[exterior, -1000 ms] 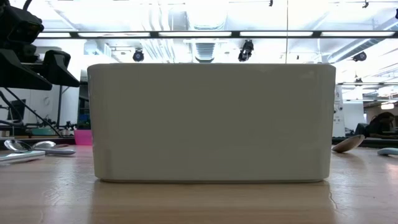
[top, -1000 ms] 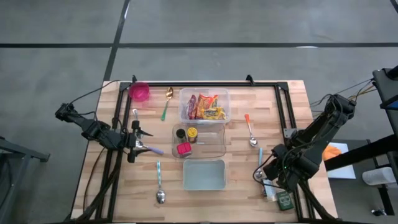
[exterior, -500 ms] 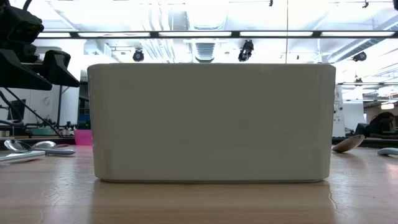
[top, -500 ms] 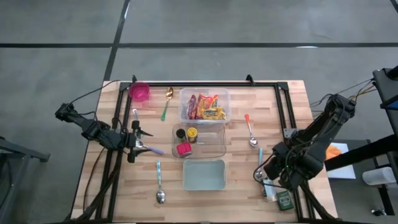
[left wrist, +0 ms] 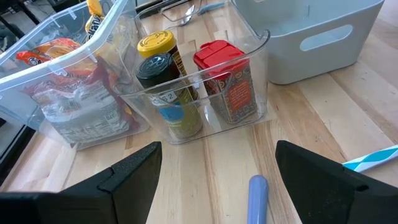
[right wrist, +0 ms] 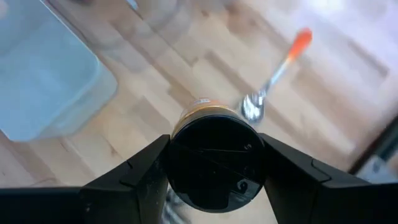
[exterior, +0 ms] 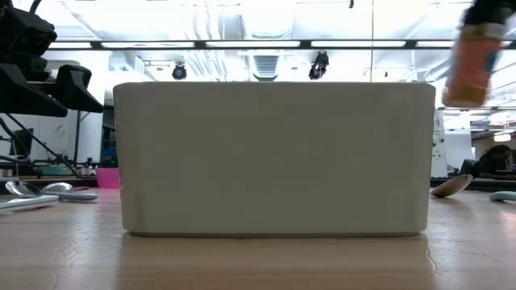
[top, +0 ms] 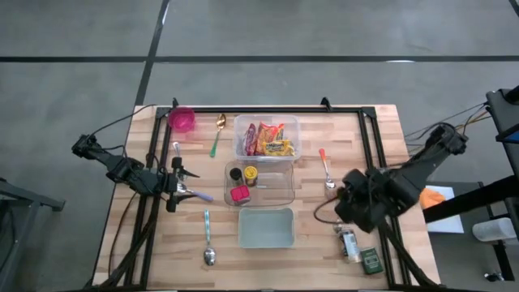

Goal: Pick & Place Food Item
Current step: Put the orange spice bottle into the transparent bin

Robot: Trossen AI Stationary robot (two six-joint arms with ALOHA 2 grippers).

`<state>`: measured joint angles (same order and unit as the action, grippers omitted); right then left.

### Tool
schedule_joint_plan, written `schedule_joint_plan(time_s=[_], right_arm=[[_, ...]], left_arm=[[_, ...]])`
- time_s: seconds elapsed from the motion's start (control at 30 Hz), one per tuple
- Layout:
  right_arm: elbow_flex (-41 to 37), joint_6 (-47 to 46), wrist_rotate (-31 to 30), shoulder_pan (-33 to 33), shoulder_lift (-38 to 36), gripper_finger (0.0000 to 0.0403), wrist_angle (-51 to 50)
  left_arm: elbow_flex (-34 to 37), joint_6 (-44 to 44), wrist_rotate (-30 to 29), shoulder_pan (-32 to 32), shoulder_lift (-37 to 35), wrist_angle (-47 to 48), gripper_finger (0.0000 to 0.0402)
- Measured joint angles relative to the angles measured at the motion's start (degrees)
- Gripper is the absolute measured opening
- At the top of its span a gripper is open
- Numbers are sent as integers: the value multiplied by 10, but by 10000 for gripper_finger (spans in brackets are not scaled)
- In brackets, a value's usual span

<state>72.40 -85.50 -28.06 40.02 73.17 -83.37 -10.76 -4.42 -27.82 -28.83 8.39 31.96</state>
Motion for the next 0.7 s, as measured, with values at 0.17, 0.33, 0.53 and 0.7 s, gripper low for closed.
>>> schedule_joint_plan(time_s=[0.17, 0.33, 0.53, 0.7], right_arm=[[38, 164, -10, -90, 0, 214, 54], [51, 318, 9, -180, 0, 215, 139], [43, 448, 83, -273, 3, 215, 233], [42, 521, 139, -329, 29, 214, 280]], left_arm=[[0, 0, 0, 0, 0, 0, 316], [0, 0, 0, 0, 0, 0, 316], [0, 0, 0, 0, 0, 0, 316], [0, 0, 0, 0, 0, 0, 316]])
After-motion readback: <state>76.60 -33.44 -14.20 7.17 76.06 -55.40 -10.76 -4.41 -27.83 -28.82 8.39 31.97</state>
